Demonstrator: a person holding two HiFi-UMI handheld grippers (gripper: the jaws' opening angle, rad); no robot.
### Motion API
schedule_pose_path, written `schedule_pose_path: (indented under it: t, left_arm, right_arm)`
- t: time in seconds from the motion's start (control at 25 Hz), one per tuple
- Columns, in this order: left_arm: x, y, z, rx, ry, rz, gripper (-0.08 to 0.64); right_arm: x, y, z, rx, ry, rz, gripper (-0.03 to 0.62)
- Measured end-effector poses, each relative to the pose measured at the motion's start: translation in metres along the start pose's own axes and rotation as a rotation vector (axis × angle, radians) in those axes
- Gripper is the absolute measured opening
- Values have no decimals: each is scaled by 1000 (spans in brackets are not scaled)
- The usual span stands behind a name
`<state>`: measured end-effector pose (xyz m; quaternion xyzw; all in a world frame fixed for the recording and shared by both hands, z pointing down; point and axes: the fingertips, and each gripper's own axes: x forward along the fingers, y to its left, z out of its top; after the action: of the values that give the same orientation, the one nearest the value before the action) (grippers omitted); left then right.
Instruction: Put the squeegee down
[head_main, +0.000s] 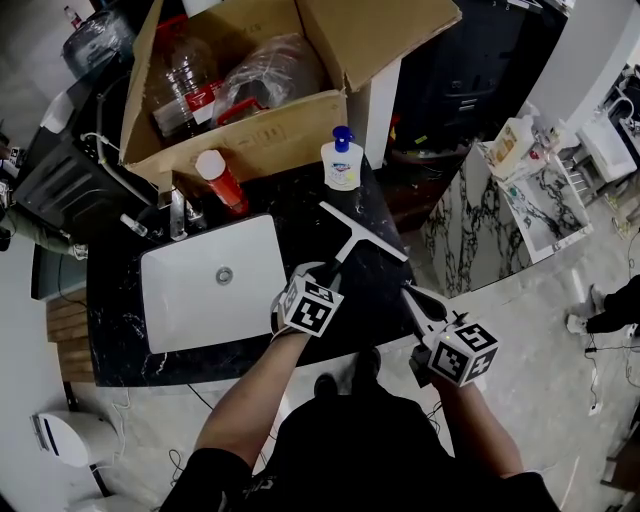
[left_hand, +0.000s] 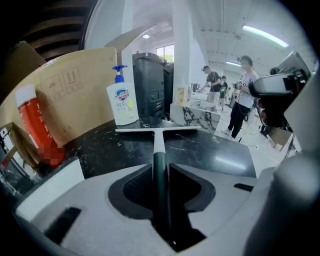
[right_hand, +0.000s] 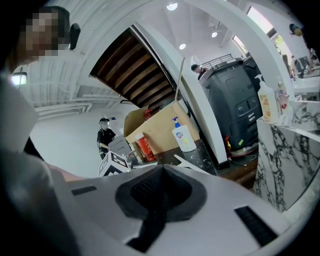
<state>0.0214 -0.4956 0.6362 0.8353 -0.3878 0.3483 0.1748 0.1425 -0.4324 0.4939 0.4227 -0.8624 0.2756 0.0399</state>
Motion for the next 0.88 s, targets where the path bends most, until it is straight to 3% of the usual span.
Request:
schedule_pose_path:
  t: [0.24,0.52,0.88]
  left_arm:
    - [-16,1,6,-20,-43,-25,166]
    - [-60,18,19,-83,-159,2,144]
    - [-123,17,16,-114,-296,-18,126]
  right_arm:
    - [1,10,0,-5,-3,5,6]
    - [3,34,-1,-28,-7,20,6]
    - [-4,80,-9,-76,-25,24,6]
